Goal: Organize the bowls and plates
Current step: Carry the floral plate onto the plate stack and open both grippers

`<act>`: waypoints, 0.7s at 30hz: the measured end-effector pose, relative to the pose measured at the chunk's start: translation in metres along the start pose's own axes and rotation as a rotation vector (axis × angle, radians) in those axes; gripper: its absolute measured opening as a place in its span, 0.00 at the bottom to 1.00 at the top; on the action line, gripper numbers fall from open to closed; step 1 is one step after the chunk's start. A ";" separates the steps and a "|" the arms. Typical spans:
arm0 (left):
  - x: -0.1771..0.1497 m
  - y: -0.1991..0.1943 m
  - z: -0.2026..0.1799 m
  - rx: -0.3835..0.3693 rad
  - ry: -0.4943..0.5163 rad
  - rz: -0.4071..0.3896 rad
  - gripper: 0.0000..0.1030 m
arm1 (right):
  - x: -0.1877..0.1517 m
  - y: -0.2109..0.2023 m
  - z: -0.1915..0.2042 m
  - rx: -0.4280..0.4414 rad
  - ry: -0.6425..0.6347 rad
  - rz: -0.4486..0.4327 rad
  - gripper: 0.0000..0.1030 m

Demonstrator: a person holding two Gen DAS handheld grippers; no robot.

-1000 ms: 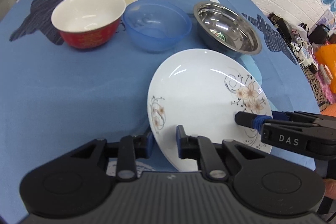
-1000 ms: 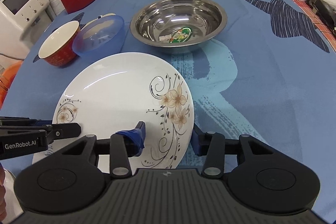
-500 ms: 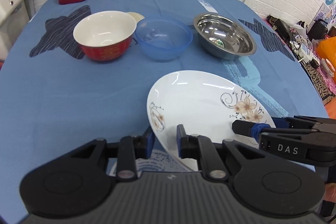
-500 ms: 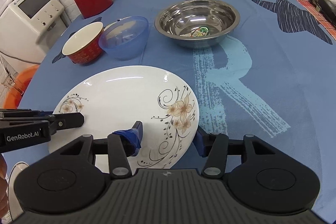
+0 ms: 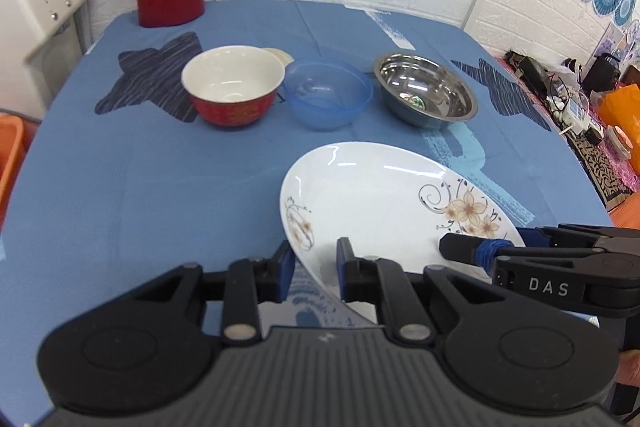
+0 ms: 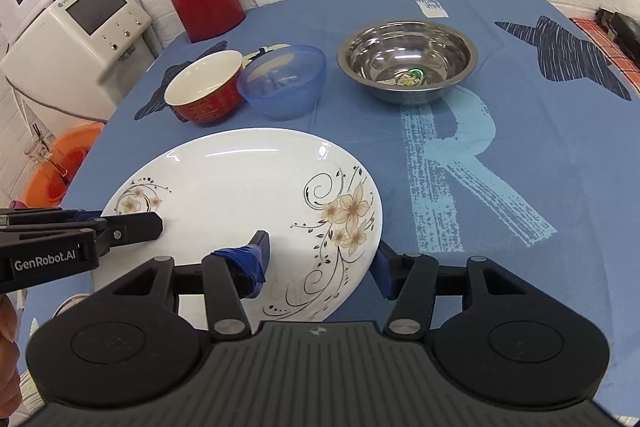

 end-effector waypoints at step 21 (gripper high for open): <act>-0.166 -0.109 0.092 0.130 -0.136 -0.146 0.11 | -0.113 -0.022 0.144 0.132 -0.159 -0.010 0.47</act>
Point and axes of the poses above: each gripper's, at about its wrist camera, not at the fingertips, and y roughly the way its jaws point, z to its left, x to its top, the point moved 8 cm from there along y, roughly the way its jaws point, and after that the axes turned 10 degrees about z, right-handed, at the moved point
